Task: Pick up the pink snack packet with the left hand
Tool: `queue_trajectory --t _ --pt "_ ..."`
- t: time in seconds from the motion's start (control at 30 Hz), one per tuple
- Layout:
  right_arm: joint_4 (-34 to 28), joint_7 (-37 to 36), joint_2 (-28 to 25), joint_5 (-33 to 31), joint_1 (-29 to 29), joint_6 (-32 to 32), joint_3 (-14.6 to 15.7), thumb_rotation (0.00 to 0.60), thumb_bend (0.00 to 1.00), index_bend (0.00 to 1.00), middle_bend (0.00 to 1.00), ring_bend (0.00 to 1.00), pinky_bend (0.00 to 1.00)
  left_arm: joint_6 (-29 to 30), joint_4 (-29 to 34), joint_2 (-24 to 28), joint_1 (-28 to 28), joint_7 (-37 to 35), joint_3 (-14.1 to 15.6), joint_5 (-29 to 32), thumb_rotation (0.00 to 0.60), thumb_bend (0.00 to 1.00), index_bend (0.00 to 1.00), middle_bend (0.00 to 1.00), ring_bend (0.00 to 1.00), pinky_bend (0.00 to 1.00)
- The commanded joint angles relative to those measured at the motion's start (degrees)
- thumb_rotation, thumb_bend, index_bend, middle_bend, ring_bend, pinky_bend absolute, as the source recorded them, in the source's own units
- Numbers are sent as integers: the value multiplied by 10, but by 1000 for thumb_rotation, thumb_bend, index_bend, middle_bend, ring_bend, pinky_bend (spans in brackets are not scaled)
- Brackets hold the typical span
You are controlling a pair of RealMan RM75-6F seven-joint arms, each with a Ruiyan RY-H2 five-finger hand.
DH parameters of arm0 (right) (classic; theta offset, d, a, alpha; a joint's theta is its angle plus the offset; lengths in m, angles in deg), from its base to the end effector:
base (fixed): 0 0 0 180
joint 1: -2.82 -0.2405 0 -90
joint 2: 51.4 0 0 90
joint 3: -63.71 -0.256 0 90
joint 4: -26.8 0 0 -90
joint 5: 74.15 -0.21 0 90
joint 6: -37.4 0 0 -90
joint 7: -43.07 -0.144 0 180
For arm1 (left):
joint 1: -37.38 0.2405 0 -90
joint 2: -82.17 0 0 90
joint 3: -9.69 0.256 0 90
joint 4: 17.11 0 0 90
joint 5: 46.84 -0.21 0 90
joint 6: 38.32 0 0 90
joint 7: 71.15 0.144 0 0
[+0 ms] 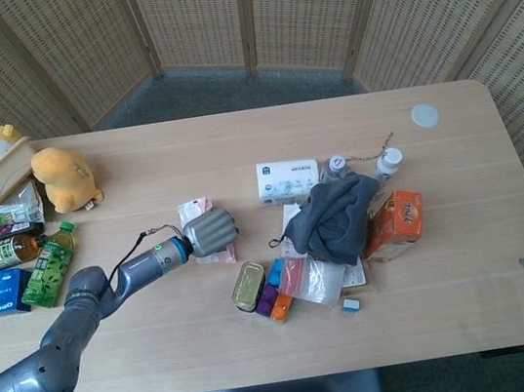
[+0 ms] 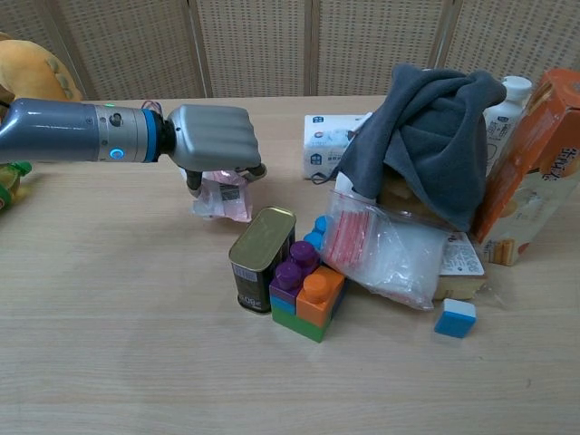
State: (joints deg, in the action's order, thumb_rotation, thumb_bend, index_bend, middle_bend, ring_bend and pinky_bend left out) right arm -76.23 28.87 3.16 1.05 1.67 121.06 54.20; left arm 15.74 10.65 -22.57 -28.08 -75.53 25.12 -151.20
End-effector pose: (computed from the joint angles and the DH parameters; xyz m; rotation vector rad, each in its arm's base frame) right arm -0.3099 -0.1804 0.2152 1.0483 -1.1216 1.0590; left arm -0.1227 0.4266 -0.0683 -2.4543 0.3258 -0.5822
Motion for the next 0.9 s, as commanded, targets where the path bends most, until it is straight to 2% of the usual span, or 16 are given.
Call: queue_trajectory --t 0.03,0.1,0.2,0.33,0.53,0.73,0.9 --pt "-3 -1 -1 5 0 1 2 600 0 0 0 0 0 37 66 53 0 32 -24 10 600 105 898 775 642 907" --pt "-6 -2 -2 10 1 2 3 600 0 0 0 0 0 58 115 85 1 54 -40 18 600 106 898 774 642 907" --pt "-11 -3 -4 19 2 5 6 600 0 0 0 0 0 85 229 158 0 111 -73 35 600 104 898 773 641 907" --pt "-19 -8 -8 30 4 11 9 600 0 0 0 0 0 90 377 254 2 196 -111 62 600 105 898 773 642 907" --pt "-27 -19 -16 43 8 19 11 600 0 0 0 0 0 96 553 373 14 295 -145 77 600 105 898 776 649 907" --pt "-29 -26 -20 49 10 23 13 600 0 0 0 0 0 100 656 453 33 360 -166 79 600 104 899 775 648 907" --pt "-33 -26 -22 55 12 27 16 600 0 0 0 0 0 98 699 487 50 384 -178 82 600 105 898 775 649 907"
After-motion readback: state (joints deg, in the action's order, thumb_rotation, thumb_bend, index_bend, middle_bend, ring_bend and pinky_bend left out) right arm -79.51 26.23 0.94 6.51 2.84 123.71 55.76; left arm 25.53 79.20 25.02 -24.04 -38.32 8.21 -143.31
